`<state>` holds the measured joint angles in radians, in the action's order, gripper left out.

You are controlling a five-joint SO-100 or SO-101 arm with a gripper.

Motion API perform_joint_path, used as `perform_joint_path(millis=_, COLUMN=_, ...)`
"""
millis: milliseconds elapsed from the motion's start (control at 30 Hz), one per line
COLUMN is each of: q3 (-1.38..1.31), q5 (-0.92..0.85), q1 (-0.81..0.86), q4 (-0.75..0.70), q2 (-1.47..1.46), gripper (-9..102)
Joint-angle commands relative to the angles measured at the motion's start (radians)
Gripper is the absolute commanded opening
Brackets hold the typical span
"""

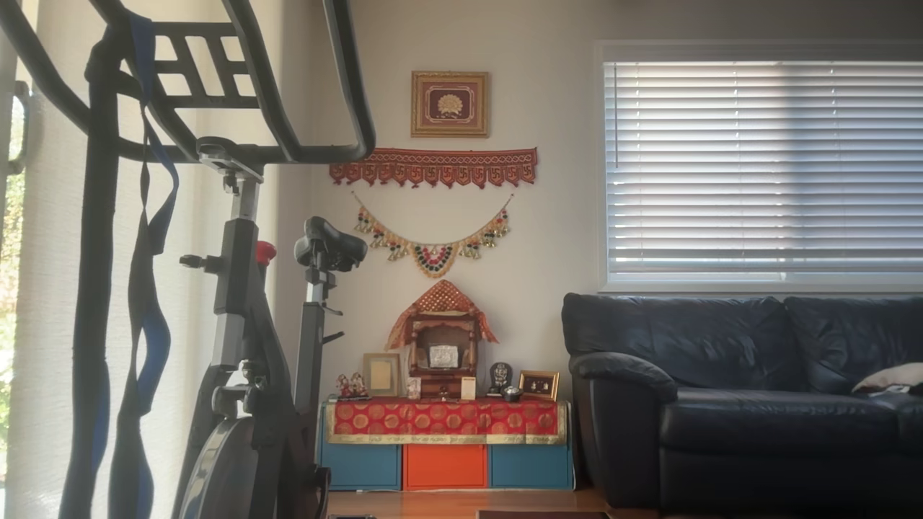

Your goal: Sort medicines into box.

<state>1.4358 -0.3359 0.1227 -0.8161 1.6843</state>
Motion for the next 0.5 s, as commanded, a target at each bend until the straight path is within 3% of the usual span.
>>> perform_joint_path(millis=0, q3=-0.02, q5=-0.015, q1=0.011, q4=0.011, q2=0.014, gripper=1)
perform_joint_path(millis=467, q3=-0.018, q5=-0.069, q1=0.025, q4=-0.046, q2=0.008, gripper=1)
